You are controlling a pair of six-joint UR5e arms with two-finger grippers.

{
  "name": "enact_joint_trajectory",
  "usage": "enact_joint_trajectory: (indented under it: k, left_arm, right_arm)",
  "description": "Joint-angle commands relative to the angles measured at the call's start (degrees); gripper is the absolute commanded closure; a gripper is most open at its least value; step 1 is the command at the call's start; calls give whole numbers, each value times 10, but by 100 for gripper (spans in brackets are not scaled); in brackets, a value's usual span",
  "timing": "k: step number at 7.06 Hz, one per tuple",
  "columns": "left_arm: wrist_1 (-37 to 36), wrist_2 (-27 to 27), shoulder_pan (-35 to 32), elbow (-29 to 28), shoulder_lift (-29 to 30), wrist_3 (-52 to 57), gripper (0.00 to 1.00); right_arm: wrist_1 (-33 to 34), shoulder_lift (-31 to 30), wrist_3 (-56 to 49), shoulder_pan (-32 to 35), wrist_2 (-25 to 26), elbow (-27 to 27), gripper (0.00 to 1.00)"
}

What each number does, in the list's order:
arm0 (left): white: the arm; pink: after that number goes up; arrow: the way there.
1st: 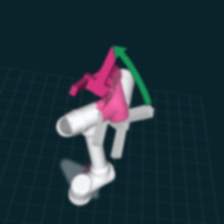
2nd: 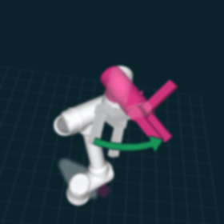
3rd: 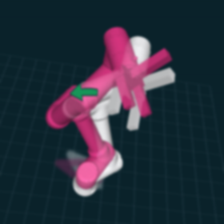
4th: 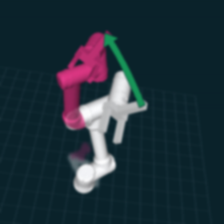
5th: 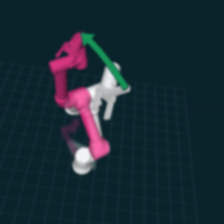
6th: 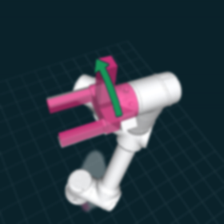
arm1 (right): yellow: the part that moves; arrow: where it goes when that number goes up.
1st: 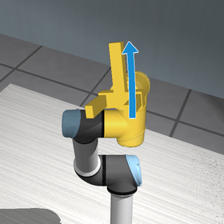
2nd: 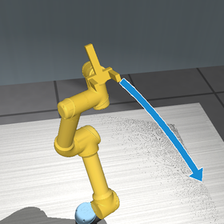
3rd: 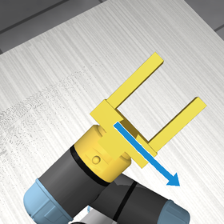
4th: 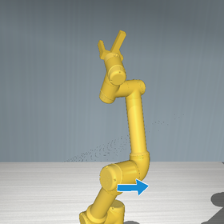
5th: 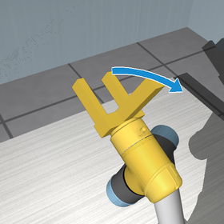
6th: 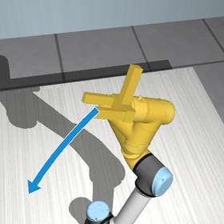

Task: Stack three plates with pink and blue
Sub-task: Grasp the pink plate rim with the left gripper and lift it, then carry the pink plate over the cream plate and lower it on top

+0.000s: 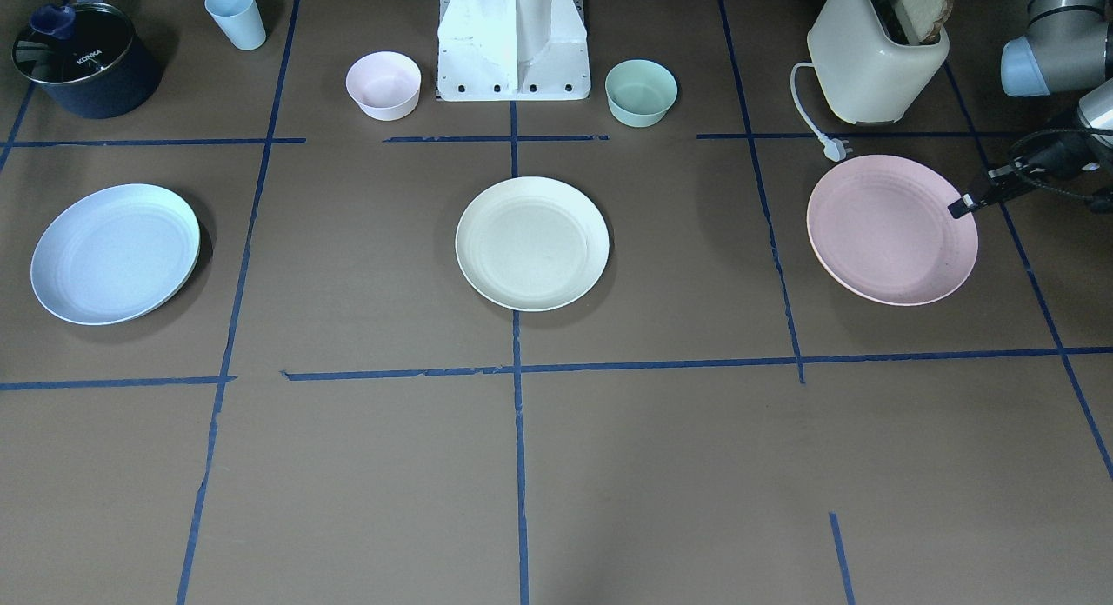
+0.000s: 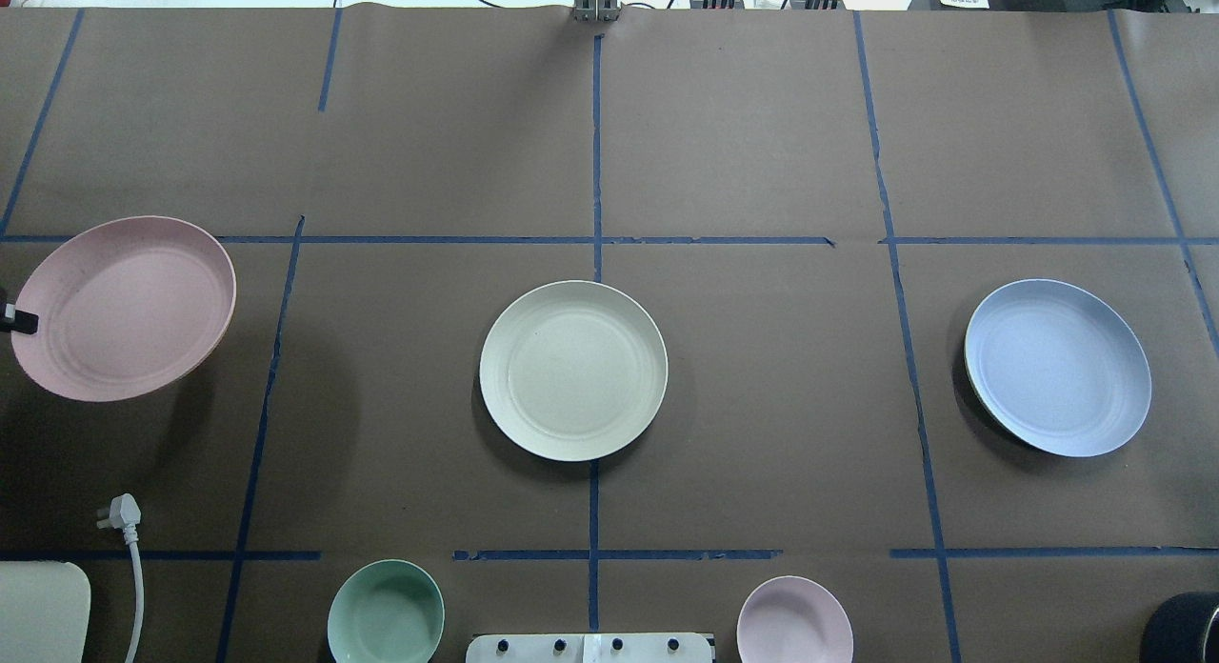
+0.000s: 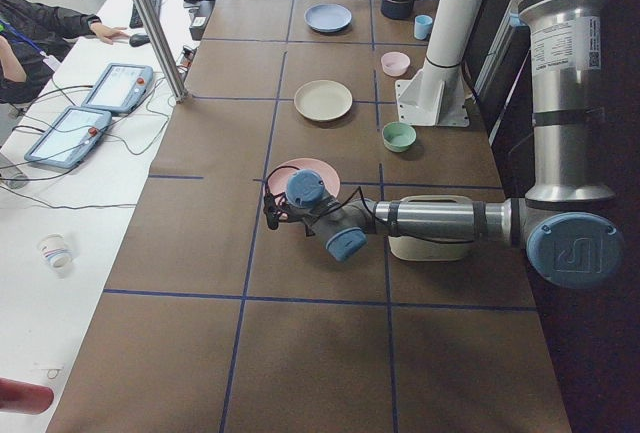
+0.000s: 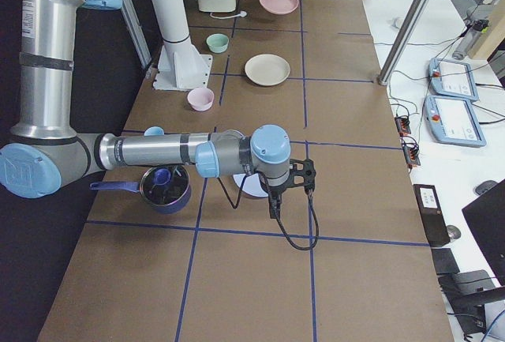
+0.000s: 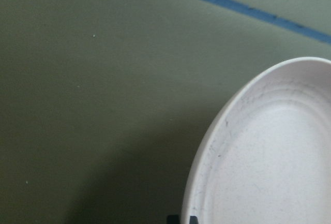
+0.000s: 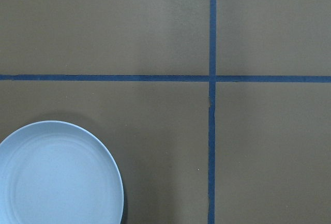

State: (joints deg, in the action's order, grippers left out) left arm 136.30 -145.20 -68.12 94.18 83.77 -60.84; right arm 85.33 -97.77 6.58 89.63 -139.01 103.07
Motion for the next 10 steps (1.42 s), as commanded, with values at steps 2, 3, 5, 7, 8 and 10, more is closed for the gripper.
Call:
enact_joint_trajectory:
  k: [2, 3, 5, 7, 8, 10]
  left_arm:
    - [-138, 34, 11, 119, 61, -64, 100]
    - [-138, 49, 50, 149, 64, -123, 100]
    - [-146, 139, 153, 186, 106, -240, 100]
    - [-164, 206, 222, 193, 147, -306, 100]
    - [-167, 270, 282, 193, 175, -341, 100]
    - [-241, 282, 300, 198, 233, -351, 100]
  right_arm:
    - [-109, -15, 169, -98, 0, 5, 0]
    - [-205, -25, 254, -137, 19, -11, 0]
    - [-375, -45, 367, -187, 29, -79, 0]
    - [-436, -42, 420, -242, 75, -117, 0]
    - [-437, -42, 427, -270, 96, -122, 0]
    - [-438, -42, 427, -285, 97, -135, 0]
